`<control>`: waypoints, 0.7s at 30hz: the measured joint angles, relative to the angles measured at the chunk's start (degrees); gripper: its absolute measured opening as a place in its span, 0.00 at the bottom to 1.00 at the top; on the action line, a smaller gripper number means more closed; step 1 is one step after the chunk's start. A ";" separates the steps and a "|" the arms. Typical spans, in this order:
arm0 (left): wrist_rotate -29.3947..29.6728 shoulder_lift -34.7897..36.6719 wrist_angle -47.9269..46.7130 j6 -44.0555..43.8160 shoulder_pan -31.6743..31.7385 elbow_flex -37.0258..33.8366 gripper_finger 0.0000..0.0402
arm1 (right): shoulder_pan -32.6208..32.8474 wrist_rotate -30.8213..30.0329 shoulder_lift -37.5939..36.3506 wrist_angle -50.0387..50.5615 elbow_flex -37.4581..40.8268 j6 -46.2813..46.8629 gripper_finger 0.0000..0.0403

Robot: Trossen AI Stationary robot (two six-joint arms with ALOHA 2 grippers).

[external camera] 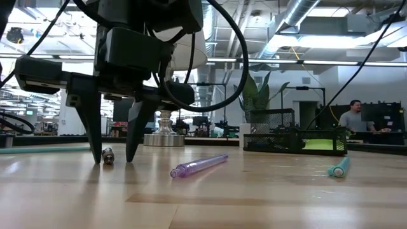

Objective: Pick and place office supplies into organizer
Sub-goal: Put the brown pen into the black organizer

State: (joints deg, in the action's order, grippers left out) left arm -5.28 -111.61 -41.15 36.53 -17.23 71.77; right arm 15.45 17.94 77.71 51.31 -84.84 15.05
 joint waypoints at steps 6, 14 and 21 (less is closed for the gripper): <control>0.63 0.00 0.07 -0.07 -0.06 0.00 0.26 | -0.69 0.00 0.00 0.00 0.00 0.00 0.28; 0.74 0.00 0.15 -1.58 0.49 0.01 0.04 | -0.54 0.00 -0.02 0.00 0.00 0.01 0.28; 13.11 1.03 -0.28 -0.94 4.63 5.20 0.02 | -0.49 0.02 -0.02 -1.08 0.00 1.36 0.28</control>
State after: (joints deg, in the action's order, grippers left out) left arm 7.83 -110.59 -41.43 35.59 -12.60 76.96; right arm 14.96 17.95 77.69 50.23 -84.84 16.40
